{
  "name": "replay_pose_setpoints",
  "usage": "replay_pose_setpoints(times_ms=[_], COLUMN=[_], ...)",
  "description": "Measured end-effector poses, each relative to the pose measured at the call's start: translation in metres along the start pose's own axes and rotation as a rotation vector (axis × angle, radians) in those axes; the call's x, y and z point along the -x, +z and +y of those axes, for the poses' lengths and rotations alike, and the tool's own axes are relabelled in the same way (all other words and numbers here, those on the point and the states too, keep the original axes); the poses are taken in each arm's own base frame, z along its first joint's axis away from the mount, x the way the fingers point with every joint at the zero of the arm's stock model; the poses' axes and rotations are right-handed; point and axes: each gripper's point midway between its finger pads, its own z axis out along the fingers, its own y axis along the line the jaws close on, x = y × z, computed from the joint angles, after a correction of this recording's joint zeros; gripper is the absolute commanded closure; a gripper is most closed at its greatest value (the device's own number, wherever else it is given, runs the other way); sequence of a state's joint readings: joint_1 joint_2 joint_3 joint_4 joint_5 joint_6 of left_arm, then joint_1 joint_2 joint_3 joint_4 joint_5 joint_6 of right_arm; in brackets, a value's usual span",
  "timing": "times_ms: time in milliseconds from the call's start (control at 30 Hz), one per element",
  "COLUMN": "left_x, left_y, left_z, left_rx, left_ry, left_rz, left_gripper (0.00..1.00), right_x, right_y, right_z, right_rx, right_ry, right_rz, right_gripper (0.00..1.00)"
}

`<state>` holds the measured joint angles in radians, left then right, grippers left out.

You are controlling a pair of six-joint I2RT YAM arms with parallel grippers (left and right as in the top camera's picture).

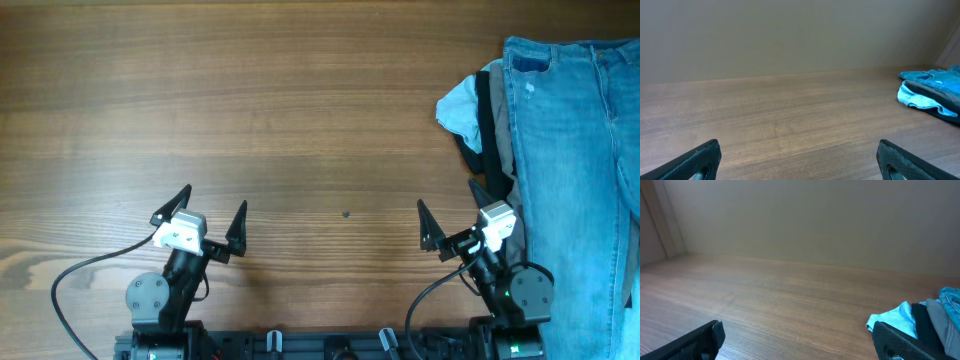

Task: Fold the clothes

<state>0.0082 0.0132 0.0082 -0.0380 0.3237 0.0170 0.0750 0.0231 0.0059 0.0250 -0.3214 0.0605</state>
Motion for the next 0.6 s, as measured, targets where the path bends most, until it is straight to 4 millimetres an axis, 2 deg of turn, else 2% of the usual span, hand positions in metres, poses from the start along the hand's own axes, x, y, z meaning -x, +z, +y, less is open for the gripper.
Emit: replay_pose_setpoints(times_ms=[67,200,300,367,400,433,533,600], left_x=[0.003,0.006,0.026,0.053,0.057,0.059,0.058,0.067], left_y=[0.0,0.0,-0.001,-0.006,-0.007,-0.008,-0.006,-0.004], left_z=[0.0,-0.002,-0.008,-0.012,-0.012,-0.013,-0.014,-0.018], left_rx=[0.0,-0.012,-0.04,-0.055,-0.057,-0.059,-0.074,-0.096], left_ry=[0.005,0.009,0.038,0.064,0.061,0.045,-0.034,-0.079], left_rz=[-0.014,-0.025,-0.108,-0.217,-0.233,-0.237,-0.193,-0.162], left_gripper=[0.0,0.0,0.0,0.0,0.0,0.0,0.0,0.0], right_x=[0.005,0.003,0.008,0.033,0.062,0.076,0.094,0.104], right_y=[0.0,0.0,0.0,-0.004,-0.008,-0.011,-0.006,0.007], right_z=[0.0,0.0,0.001,0.003,0.006,0.008,0.005,0.001], right_rx=[0.001,0.001,0.003,0.005,0.008,0.008,-0.023,-0.042], right_ry=[-0.007,0.02,0.06,0.06,0.053,0.052,0.112,0.162], right_rz=[-0.022,-0.01,-0.023,-0.046,-0.075,-0.08,0.09,0.237], right_gripper=[0.0,0.0,0.0,0.0,0.0,0.0,0.0,0.0])
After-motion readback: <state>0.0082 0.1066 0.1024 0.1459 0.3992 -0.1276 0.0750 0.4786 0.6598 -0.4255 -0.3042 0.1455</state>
